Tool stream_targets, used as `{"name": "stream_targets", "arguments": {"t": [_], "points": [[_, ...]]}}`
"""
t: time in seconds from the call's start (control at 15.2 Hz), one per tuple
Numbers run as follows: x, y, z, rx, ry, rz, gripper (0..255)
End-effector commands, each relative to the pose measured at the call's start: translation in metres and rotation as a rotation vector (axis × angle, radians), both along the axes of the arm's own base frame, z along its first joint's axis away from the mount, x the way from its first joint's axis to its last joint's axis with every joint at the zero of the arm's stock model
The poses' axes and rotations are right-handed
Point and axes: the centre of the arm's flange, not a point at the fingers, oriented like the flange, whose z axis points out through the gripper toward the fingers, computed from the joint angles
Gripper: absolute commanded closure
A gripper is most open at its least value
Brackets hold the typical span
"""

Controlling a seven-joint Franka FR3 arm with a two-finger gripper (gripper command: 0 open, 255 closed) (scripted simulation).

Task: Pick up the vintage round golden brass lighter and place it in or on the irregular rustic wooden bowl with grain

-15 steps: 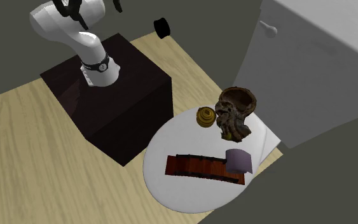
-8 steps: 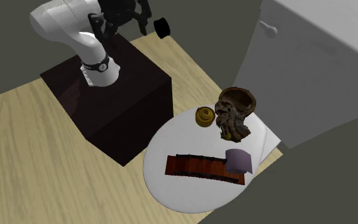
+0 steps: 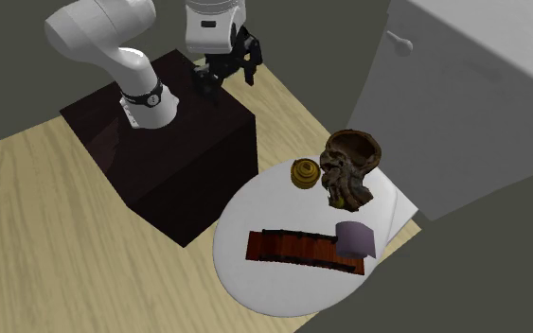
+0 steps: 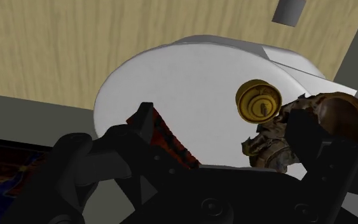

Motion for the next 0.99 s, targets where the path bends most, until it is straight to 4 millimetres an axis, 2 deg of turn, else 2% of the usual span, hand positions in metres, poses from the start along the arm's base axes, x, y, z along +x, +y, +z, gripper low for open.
{"name": "stream_targets", "arguments": {"t": [0.0, 0.92], "points": [[0.009, 0.016, -0.022, -0.003, -0.003, 0.001, 0], [0.078, 0.103, -0.171, -0.026, -0.012, 0.012, 0]]}}
